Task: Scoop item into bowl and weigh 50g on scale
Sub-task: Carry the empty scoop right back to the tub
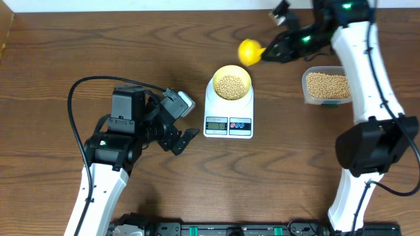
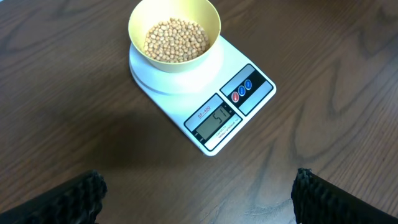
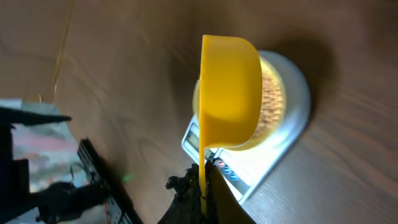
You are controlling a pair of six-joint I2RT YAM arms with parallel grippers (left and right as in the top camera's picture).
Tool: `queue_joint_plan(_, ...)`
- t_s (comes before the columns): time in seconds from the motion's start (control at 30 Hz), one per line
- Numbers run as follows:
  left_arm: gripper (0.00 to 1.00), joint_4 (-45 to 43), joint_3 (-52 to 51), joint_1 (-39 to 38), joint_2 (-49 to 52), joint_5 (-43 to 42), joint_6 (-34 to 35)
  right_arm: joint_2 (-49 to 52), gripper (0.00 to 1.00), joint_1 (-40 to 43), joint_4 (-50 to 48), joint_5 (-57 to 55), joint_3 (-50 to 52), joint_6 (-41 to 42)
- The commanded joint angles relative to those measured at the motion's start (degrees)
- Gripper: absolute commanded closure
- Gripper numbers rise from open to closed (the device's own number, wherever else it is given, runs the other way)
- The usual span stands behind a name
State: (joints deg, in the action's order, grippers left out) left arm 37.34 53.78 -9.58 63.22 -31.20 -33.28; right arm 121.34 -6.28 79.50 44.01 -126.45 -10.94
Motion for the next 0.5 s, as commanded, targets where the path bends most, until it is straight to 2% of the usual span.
queue_joint_plan(0.0,0.03,0.15,-0.09,0.26,0.0,-0.5,-0.76,-1.88,0.99,3.87,1.7,1.62,-3.04,-0.07)
queue_joint_plan(0.27,0.02,0.15,-0.09,0.26,0.0,-0.5,-0.76,-1.88,0.99,14.12,10.23,-0.09,-4.76,-4.37)
queue_joint_plan(0.4,0.03,0.15,-0.09,0.26,0.0,-0.5,-0.79,-1.88,0.99,18.18,14.25,-9.94,-4.76,-4.74)
queue_joint_plan(0.47,0.02,0.13,-0.09,0.26,0.0,-0.5,-0.79,-1.88,0.99,19.12,16.06,-18.51,-4.74,-3.91)
